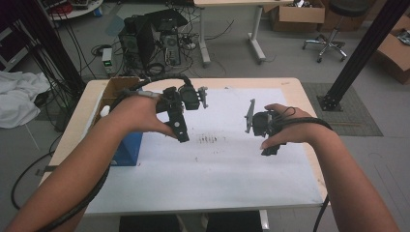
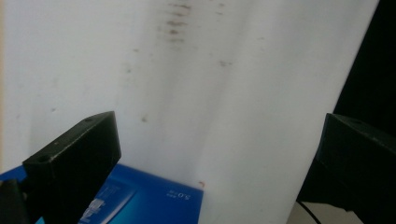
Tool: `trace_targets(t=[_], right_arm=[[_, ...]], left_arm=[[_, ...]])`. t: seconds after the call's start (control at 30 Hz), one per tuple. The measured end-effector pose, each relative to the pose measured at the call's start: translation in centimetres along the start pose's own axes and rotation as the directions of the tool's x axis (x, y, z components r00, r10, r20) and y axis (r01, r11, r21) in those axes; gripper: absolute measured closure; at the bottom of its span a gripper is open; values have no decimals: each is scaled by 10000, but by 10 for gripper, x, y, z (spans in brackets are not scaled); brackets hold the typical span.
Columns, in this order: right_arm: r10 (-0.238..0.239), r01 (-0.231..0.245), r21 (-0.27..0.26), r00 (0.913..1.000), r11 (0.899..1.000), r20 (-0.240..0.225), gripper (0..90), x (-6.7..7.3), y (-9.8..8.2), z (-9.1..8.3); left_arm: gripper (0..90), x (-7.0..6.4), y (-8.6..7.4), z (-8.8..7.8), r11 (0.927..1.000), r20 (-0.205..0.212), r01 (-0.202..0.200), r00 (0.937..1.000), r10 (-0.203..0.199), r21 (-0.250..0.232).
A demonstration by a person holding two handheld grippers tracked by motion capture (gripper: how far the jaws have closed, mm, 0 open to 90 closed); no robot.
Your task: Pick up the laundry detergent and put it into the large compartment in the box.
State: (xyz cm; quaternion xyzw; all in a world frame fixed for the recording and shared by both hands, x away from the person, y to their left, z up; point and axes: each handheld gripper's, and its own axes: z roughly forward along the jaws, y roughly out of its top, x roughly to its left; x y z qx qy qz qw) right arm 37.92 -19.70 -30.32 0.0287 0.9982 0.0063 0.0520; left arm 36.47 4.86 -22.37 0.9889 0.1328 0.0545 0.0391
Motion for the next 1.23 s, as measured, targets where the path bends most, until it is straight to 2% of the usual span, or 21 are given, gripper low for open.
trace_targets(t=[0.03, 0.1, 0.13, 0.23, 0.63, 0.77, 0.97, 1.23], right_arm=[[0, 0, 0, 10000, 10000, 0, 164, 0, 0, 0], [5, -5, -106, 10000, 9999, -5, 164, -1, -2, -2], [44, -43, -83, 10000, 10000, 28, 164, -2, -4, -3], [29, -29, -106, 10000, 9999, -2, 164, -3, -4, -4], [-43, 42, -120, 9999, 9999, -111, 163, -5, 3, -3], [-27, 26, -62, 9999, 10000, -158, 163, -8, 5, -2], [-20, 18, -87, 9999, 10000, -168, 163, -10, 6, -2], [-37, 36, -45, 9999, 10000, -169, 163, -10, 8, -1]], left_arm=[[1, -1, 1, 3, 9998, 137, -175, 9998, 174, 69], [1, -5, 2, 7, 9981, 153, -592, 9981, 590, 160], [1, -5, 2, 8, 9974, 297, -690, 9972, 684, 191], [1, -7, 2, 8, 9945, 282, -1045, 9942, 1041, 124], [1, -1, 0, 3, 9926, 255, -1215, 9923, 1215, -23], [1, 2, 1, 3, 9924, 212, -1226, 9923, 1223, 141], [1, 5, 1, 0, 9916, 169, -1294, 9915, 1292, 96], [1, 6, -1, 4, 9903, 315, -1378, 9900, 1373, 153]])
